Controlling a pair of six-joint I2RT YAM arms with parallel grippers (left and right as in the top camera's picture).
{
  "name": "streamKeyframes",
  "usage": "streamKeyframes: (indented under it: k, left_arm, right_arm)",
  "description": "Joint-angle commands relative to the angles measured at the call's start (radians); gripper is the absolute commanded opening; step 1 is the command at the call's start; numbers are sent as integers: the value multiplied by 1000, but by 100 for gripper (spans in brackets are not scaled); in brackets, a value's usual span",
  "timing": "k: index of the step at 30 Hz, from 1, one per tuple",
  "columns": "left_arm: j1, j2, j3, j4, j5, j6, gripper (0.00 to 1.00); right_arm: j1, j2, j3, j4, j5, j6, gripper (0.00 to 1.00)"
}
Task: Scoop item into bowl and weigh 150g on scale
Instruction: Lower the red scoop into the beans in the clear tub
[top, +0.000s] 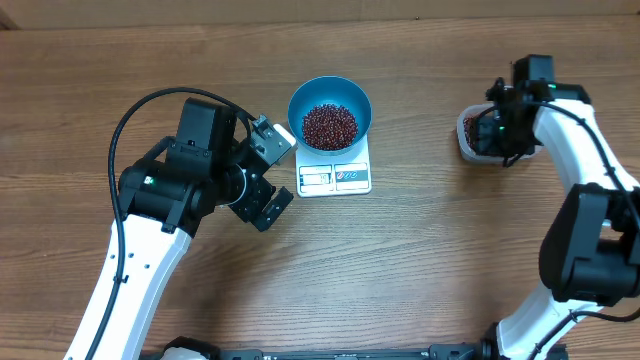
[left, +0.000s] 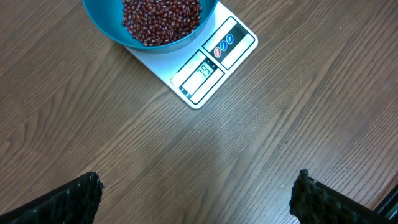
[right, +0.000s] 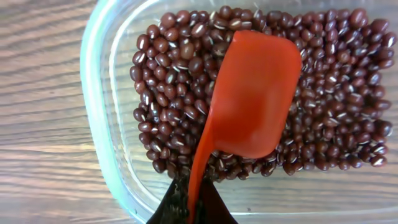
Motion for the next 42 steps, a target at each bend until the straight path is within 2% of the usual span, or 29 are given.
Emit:
streamKeyframes:
  k: [1, 8, 16, 24, 31, 42]
  left_arm:
    - [4, 5, -2, 0, 7, 12, 100]
    - [4, 5, -2, 0, 7, 12, 100]
    - [4, 5, -2, 0, 8, 12, 100]
    - [4, 5, -2, 0, 7, 12, 100]
    - [4, 5, -2, 0, 7, 12, 100]
    - [4, 5, -2, 0, 7, 12, 100]
  right_arm:
    - [-69, 22, 8, -10, -271, 6, 4]
    - [-192, 23, -2, -13, -475, 6, 4]
    - [-224, 26, -52, 13, -486, 8, 4]
    - [-232, 60, -52, 61, -488, 153, 4]
    - [-239, 64, -52, 51, -496, 158, 4]
    - [-376, 64, -52, 43, -740, 118, 3]
